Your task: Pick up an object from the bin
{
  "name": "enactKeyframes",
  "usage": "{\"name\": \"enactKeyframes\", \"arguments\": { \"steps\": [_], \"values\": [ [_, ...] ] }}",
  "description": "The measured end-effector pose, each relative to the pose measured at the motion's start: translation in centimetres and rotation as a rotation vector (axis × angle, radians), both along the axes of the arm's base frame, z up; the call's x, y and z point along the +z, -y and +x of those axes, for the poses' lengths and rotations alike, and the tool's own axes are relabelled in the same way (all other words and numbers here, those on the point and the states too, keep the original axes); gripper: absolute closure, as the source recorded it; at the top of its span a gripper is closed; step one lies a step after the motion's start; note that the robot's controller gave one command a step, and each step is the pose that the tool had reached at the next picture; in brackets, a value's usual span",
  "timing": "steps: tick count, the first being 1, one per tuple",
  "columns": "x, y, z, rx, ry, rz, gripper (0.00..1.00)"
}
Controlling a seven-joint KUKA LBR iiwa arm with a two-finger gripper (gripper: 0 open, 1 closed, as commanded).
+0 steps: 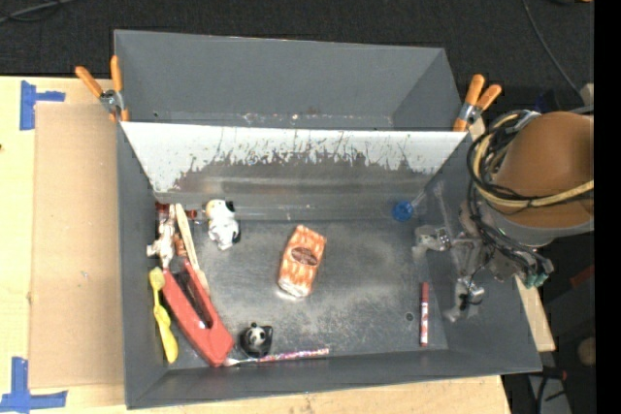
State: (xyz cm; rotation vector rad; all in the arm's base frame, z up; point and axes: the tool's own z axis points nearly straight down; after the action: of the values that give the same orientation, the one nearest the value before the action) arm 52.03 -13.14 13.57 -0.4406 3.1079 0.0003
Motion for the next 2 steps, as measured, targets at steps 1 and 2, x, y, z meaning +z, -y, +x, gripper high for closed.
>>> {"name": "enactKeyframes", "arguments": {
  "steps": [1, 2],
  "values": [
    [-3.7, 0.5, -0.3, 0.188, -0.007, 0.003, 0.00],
    [-3.2, -0.1, -2.6, 0.588, -0.009, 0.004, 0.00]
  ]
}}
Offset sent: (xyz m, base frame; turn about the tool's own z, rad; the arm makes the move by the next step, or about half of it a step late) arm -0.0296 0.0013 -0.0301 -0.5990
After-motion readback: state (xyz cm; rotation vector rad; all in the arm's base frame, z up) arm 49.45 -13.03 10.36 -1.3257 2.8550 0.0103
